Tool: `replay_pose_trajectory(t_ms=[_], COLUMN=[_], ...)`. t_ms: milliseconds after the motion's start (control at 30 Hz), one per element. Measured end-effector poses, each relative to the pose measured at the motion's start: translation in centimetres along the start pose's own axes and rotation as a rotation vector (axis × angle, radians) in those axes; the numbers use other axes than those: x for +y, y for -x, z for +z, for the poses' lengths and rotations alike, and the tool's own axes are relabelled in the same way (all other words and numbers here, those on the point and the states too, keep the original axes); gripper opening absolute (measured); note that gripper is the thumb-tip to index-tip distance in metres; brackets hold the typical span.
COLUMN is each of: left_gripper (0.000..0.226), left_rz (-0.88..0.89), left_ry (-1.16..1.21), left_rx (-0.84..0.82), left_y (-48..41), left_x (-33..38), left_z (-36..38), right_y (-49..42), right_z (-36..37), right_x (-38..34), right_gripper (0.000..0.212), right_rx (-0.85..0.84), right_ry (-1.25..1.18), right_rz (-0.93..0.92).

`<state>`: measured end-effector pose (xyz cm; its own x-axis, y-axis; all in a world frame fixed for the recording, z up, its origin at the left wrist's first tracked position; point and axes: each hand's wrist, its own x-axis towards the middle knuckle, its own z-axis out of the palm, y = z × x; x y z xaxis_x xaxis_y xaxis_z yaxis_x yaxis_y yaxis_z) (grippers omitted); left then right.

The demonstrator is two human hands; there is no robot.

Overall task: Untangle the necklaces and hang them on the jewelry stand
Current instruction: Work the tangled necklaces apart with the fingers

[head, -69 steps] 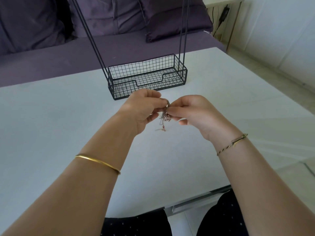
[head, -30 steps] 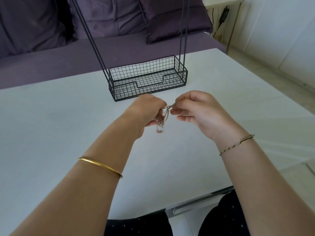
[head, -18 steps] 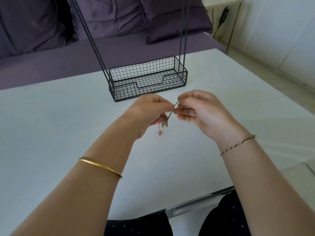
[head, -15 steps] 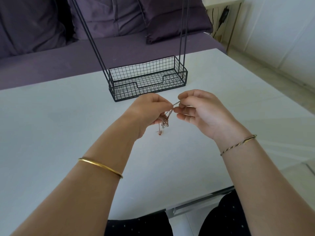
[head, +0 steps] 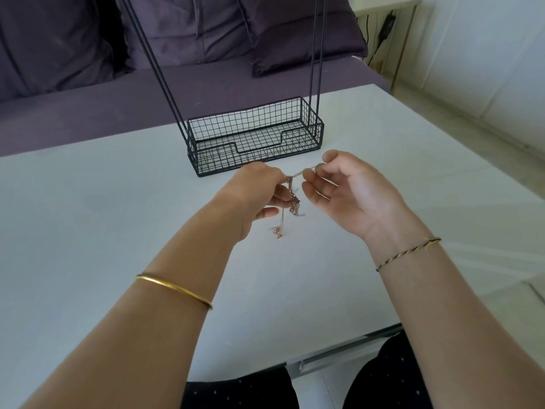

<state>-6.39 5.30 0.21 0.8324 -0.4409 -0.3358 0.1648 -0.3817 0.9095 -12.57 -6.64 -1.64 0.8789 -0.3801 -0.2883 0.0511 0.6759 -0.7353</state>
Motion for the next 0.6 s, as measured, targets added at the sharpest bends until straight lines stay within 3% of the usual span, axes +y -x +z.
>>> replay_pose_trajectory(t_ms=[233,400,600], left_gripper=[0.020,0.015,0.015], left_rz=[0.003,0.028,0.071], left_ry=[-0.023,-0.030,0.012], left_rx=[0.003,0.052,0.102], left_y=[-0.05,-0.31,-0.40], left_x=[-0.02,-0.23,-0.30], left_z=[0.04,-0.06,-0.33], right_y=[-0.03,0.24,-0.01], right_z=[0.06,0.01,-0.37], right_x=[-0.03,0.05,0.31], right_gripper=[0.021,0.019,0.024], right_rx=[0.036,0.036,0.063], right_ry=[-0.035,0.223,0.683], right_rz=[0.021,0.067,-0.039])
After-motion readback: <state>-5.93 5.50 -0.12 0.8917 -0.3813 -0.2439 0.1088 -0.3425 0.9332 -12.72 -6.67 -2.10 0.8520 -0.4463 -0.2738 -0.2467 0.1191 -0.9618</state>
